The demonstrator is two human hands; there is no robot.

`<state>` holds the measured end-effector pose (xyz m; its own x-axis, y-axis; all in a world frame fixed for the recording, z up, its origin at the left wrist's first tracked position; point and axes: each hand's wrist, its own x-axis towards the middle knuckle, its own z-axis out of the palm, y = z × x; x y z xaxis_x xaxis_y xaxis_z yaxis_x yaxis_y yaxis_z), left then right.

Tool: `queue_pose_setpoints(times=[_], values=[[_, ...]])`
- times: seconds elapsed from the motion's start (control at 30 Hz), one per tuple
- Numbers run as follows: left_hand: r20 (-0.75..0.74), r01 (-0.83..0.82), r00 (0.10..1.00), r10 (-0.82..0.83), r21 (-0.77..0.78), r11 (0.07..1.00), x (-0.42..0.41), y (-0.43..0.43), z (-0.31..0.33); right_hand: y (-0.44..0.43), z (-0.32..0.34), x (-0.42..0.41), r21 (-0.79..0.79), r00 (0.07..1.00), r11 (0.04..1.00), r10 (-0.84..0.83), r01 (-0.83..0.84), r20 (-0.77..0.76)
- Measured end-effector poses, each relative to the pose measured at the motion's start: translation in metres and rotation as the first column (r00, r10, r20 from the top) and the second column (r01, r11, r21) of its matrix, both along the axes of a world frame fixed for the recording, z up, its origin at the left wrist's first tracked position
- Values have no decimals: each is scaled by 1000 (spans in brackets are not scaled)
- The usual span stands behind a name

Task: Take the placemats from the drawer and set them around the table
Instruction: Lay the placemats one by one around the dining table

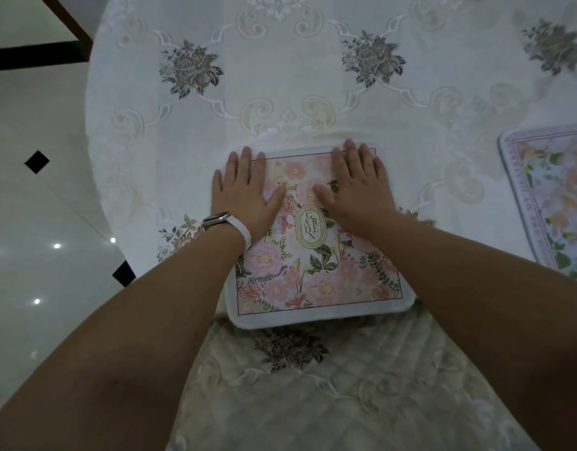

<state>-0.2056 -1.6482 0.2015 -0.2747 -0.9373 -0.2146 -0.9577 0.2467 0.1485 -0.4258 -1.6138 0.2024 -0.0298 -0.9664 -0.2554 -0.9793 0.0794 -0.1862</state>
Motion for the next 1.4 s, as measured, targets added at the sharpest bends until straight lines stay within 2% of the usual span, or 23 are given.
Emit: queue_pose_setpoints(times=[0.2, 0.53, 0.63, 0.8, 0.9, 1.03, 1.13, 1.27, 1.4], values=[[-24, -102, 994, 103, 21, 995, 12, 38, 1, 40, 1, -8, 11, 995, 995, -100, 100, 5], [-25, -104, 994, 106, 63, 993, 23, 112, 6, 117, 5, 1, 55, 997, 996, -71, 73, -37], [-26, -23, 999, 24, 71, 997, 14, 126, 7, 126, 4, 12, 38, 998, 998, -54, 56, -45], [40, 242, 969, -244, 61, 968, -8, 149, 3, 130, 6, 39, 52, 995, 995, 92, -89, -43], [40, 311, 949, -314, 64, 948, -4, 148, 0, 131, 6, 45, 43, 987, 986, 162, -161, 2], [18, 399, 916, -401, 72, 914, 7, 144, 0, 136, 3, 25, 41, 950, 950, 311, -310, -24], [22, 373, 926, -376, 85, 924, 11, 141, 2, 139, -1, 7, 52, 931, 933, 360, -357, -61], [45, 195, 979, -199, 87, 977, 14, 141, 4, 140, 2, -12, 95, 958, 962, 267, -257, -109], [46, 109, 992, -114, 89, 990, 14, 144, 10, 140, 8, -17, 118, 974, 974, 207, -196, -90]])
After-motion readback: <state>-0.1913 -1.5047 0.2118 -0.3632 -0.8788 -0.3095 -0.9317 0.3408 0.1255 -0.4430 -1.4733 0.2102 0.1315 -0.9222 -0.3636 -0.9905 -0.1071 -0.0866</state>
